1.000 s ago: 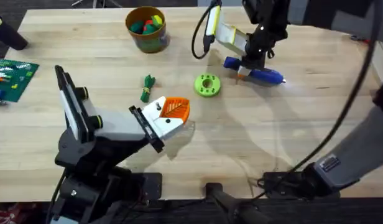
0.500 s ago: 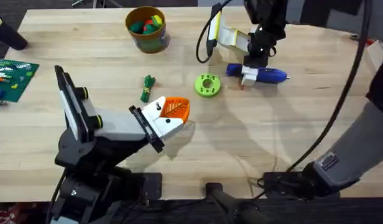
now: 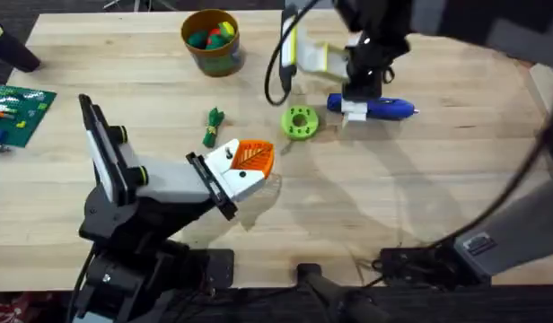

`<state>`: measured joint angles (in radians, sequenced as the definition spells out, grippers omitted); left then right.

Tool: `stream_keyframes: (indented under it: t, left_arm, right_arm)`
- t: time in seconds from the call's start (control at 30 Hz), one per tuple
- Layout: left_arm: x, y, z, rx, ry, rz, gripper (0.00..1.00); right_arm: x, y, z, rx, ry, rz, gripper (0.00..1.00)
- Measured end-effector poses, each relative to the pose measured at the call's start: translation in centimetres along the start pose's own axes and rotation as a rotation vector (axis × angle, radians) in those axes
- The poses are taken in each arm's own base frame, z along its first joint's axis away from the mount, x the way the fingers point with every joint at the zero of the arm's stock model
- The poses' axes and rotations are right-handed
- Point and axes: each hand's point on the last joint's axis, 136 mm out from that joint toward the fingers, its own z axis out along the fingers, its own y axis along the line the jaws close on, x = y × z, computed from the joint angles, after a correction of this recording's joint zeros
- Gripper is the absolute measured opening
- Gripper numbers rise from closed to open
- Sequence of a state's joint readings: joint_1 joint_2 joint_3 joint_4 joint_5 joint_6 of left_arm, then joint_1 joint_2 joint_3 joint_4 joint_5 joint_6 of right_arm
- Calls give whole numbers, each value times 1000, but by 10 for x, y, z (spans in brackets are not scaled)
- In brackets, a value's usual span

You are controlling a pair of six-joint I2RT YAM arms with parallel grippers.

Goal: Pick up the gripper from the table and insert it into the empty holder that is missing its gripper. Then pick up a screw, insert it into the mounting hole, and use the screwdriver to tighten it. Finally, clean up the table by picking up the vegetable and placing it into the bucket.

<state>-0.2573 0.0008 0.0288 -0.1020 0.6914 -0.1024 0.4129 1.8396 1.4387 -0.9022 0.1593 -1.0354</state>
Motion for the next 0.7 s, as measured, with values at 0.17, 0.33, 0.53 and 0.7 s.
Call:
stream_keyframes:
  t: [0.17, 0.33, 0.53, 0.7]
  left_arm:
    - [0, 0, 0, 0, 0, 0, 9]
    - [0, 0, 0, 0, 0, 0, 9]
    - [0, 0, 0, 0, 0, 0, 9]
    - [0, 0, 0, 0, 0, 0, 9]
  right_arm:
    - [-5, -6, -39, 67, -95, 150, 994]
    - [-13, -7, -78, 122, -196, 308, 994]
    - [-38, 12, -130, 152, -350, 435, 996]
    - [-53, 29, -158, 152, -435, 460, 994]
